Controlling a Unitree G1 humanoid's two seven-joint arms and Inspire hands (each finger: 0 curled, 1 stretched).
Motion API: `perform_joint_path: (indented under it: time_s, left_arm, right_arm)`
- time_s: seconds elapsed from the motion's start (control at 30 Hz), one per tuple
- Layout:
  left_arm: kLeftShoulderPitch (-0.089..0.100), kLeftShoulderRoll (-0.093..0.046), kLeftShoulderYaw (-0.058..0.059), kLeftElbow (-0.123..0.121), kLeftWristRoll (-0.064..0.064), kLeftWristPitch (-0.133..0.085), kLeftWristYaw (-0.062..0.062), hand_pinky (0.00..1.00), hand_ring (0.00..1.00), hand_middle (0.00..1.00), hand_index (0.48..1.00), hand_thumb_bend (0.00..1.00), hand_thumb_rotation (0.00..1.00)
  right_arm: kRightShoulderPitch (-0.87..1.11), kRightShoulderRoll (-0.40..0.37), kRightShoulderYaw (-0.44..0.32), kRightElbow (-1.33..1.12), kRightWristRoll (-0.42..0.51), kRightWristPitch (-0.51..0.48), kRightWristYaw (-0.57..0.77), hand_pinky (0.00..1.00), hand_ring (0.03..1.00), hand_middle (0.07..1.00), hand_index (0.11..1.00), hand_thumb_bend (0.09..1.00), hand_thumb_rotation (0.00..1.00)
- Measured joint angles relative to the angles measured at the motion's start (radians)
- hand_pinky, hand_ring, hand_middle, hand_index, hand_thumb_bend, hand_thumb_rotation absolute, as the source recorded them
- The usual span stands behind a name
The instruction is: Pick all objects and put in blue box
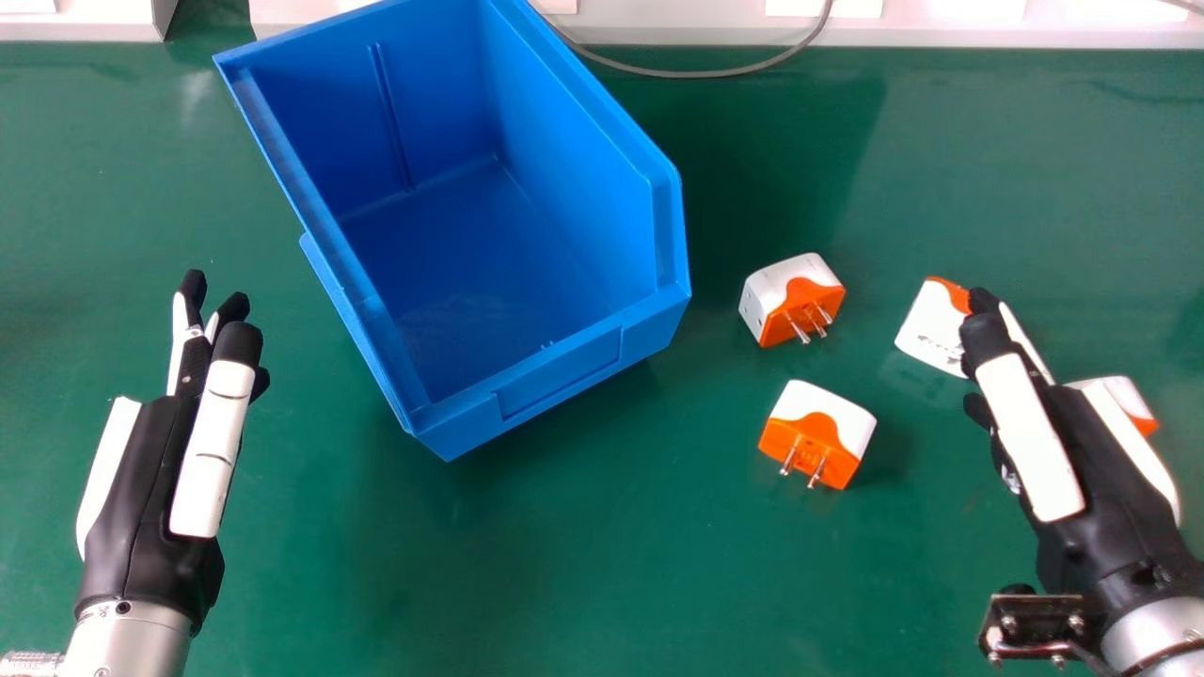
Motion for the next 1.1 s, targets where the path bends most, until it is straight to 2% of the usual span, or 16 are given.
perform_joint_path:
  time_s: [0.03,0.1,0.2,0.27,0.4,0.57,0.77,1.1]
  left_arm:
    - [0.0,0.0,0.0,0.0,0.0,0.002,0.0,0.95,0.97,1.0,1.0,0.67,1.0]
    - [-0.001,0.0,0.0,0.0,0.0,0.009,0.001,0.95,0.97,1.0,1.0,0.68,1.0]
    - [-0.002,0.001,0.0,0.0,0.0,0.014,0.002,0.95,0.97,1.0,1.0,0.69,1.0]
    - [-0.005,0.001,0.0,0.001,0.0,0.015,0.002,0.95,0.97,0.99,1.0,0.71,1.0]
    - [-0.016,0.001,0.0,0.009,0.001,0.014,0.003,0.95,0.97,0.99,1.0,0.72,1.0]
    - [-0.017,0.001,-0.002,0.011,0.002,0.015,0.003,0.94,0.97,0.99,1.0,0.74,1.0]
    - [-0.017,0.001,-0.003,0.008,0.001,0.021,0.004,0.95,0.97,0.99,1.0,0.74,1.0]
    - [-0.017,0.0,-0.016,-0.013,0.002,0.037,0.008,0.95,0.97,0.99,1.0,0.72,1.0]
  right_arm:
    - [0.0,-0.001,0.002,0.0,-0.006,0.0,-0.001,0.99,1.0,1.0,0.984,0.673,1.0]
    - [0.006,-0.012,0.029,0.002,-0.086,-0.034,-0.022,0.97,0.999,0.991,0.981,0.699,1.0]
    - [0.013,-0.052,0.07,0.03,-0.232,-0.162,-0.081,0.97,0.999,0.991,0.983,0.728,1.0]
    - [0.01,-0.071,0.082,0.073,-0.297,-0.243,-0.109,0.95,0.999,0.993,0.99,0.759,1.0]
    - [0.009,-0.076,0.083,0.108,-0.301,-0.274,-0.105,0.94,0.999,0.995,0.994,0.764,1.0]
    - [0.01,-0.078,0.082,0.108,-0.301,-0.28,-0.081,0.92,0.99,0.992,0.99,0.665,1.0]
    - [0.004,-0.094,0.084,0.112,-0.339,-0.28,-0.07,0.91,0.988,0.991,0.988,0.638,1.0]
    - [0.002,-0.126,0.1,0.123,-0.419,-0.28,-0.058,0.89,0.983,0.988,0.98,0.687,1.0]
